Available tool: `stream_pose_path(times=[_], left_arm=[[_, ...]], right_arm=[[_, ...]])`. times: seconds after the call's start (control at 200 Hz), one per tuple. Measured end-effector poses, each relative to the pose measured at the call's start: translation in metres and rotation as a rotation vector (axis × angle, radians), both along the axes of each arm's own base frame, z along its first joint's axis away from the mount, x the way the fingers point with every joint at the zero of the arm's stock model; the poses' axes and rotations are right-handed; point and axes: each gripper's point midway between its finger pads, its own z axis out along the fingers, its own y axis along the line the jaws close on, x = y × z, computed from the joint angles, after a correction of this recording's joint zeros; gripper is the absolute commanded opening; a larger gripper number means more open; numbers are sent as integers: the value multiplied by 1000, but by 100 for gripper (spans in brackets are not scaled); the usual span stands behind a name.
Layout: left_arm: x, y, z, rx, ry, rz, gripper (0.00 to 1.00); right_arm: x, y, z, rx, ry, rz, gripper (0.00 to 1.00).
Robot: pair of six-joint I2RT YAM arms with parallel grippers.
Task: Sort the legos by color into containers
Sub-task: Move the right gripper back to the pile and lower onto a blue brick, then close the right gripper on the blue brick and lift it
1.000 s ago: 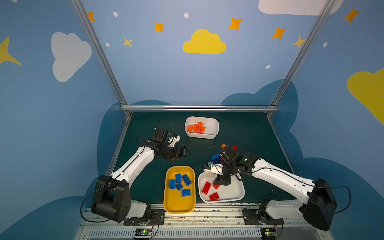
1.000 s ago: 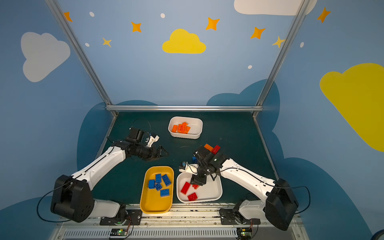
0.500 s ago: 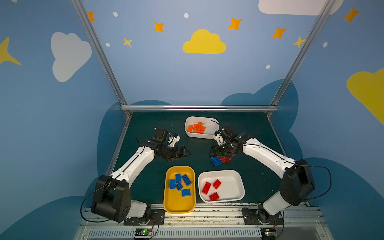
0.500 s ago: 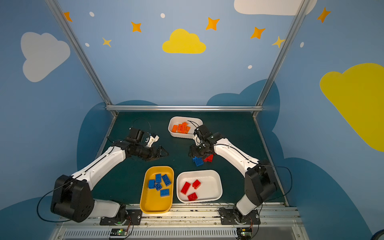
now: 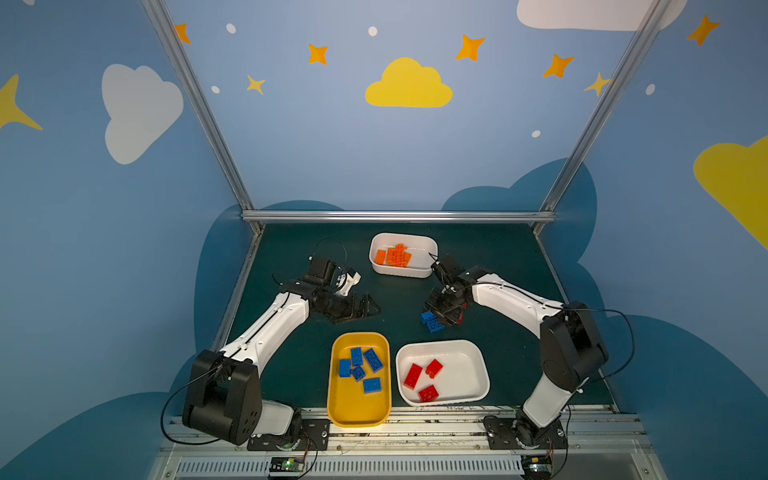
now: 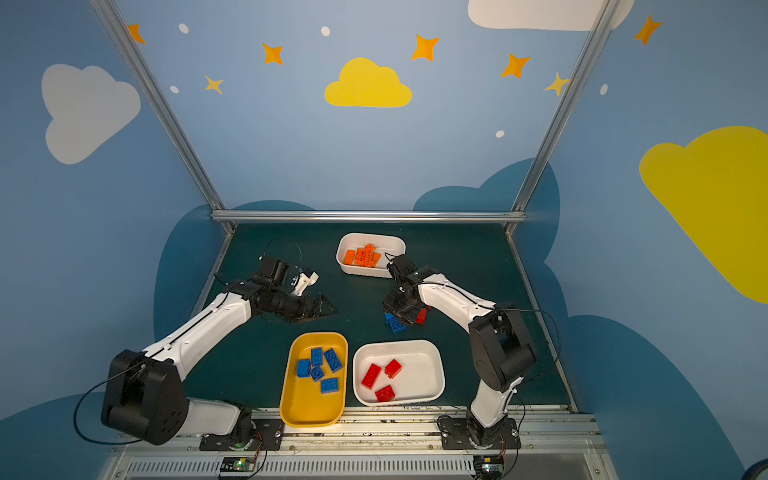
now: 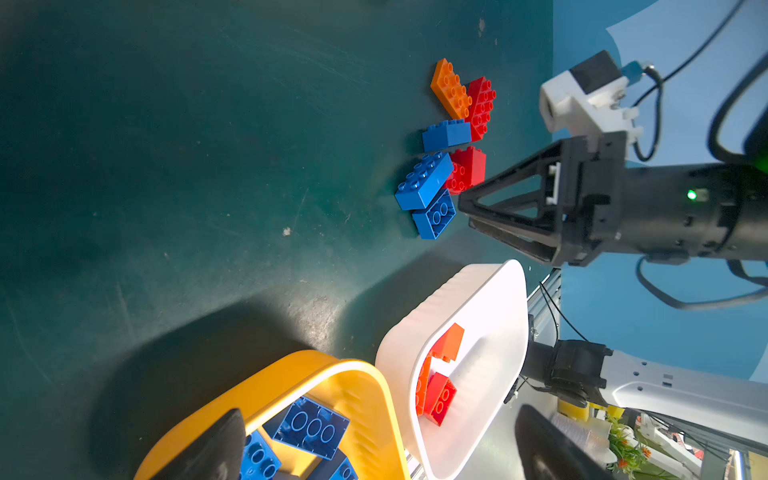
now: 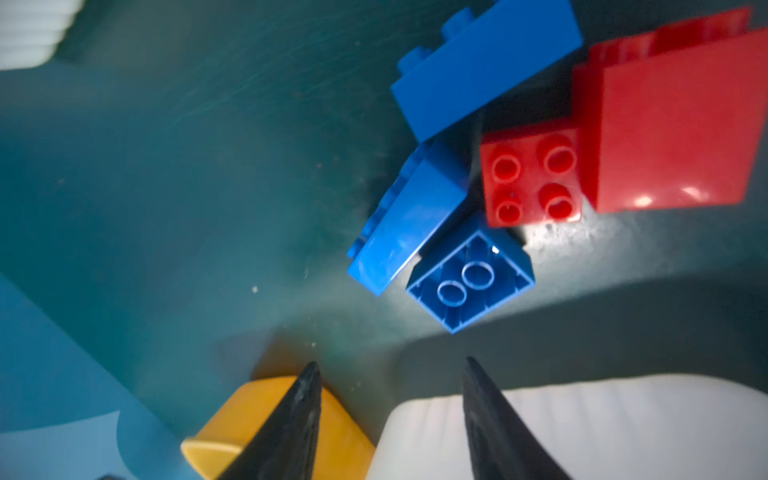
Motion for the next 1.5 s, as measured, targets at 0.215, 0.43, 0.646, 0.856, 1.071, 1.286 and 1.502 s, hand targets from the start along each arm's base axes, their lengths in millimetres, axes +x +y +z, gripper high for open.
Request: stream_pose_path(times=[0.215,0.43,0.646,0.856,1.071,1.286,1.502], left_arm=[[-1,0,-1,2,2,-3,100],[-1,1,-1,3,1,-5,100],[-2,1,-1,6,1,-10,100],[-2,1,-1,6,1,-10,100],[-2,1,-1,6,1,-10,100],[-2,1,-2,6,1,-9,100],[-1,1,-1,4,1,-6,100]], right_arm=[[12,1,-13,3,6,-38,50],[22,1,-26,-10,20,-54,46],[32,0,-33,-29,17,-65,45],[39,1,-43,-58,25,-64,42],[39,-1,-54,-97,52,-60,34],[39,0,-52,-119,42,-24,17],[41,1,-25,-113,-36,82,15]])
